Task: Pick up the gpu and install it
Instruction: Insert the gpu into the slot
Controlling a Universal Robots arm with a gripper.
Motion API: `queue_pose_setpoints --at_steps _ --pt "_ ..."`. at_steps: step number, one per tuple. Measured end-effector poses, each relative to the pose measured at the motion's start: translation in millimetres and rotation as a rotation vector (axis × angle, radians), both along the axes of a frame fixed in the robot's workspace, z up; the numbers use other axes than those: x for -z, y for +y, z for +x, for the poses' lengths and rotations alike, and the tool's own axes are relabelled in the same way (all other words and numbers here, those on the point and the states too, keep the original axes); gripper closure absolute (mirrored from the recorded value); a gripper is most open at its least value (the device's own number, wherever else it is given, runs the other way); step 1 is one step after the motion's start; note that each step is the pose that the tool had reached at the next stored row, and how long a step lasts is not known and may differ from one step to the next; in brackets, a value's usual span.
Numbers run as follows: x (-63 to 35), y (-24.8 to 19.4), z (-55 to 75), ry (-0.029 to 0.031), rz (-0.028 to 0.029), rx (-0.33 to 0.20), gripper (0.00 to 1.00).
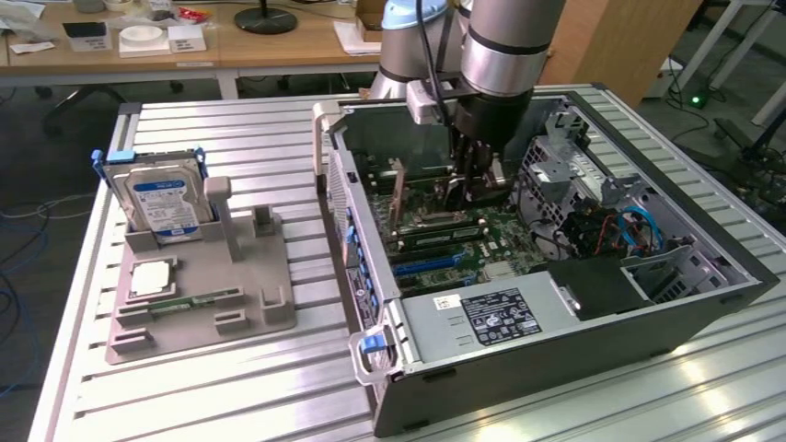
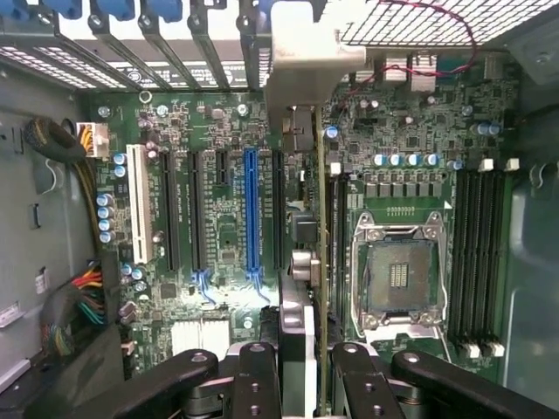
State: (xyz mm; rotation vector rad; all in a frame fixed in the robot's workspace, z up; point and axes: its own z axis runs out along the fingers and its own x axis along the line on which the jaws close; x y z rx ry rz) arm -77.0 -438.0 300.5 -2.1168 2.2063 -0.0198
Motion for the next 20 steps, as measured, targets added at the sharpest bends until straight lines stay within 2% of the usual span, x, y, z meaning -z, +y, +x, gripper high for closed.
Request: queue_pose_setpoints --at_steps 3,5,6,7,10,16,20 --pt "3.0 -1.5 -0.1 0.0076 0.0001 0.006 0.72" --pt "4.5 -2.1 -0.1 0.0171 0.0 0.008 0.72" --pt "5.1 -2.3 -0.2 0.0249 -0.0002 0.009 0.72" --pt "5.9 -2.3 -0.2 0.0298 0.0 0.009 0.72" --pt "6.9 -2.3 -0.2 0.0302 0.0 0.009 0.72" --pt "9.8 -8.6 -0.1 0.0302 -0.0003 0.009 0.72" --pt "14.1 -9.6 -1.3 0.0302 -0.0004 0.009 0.72"
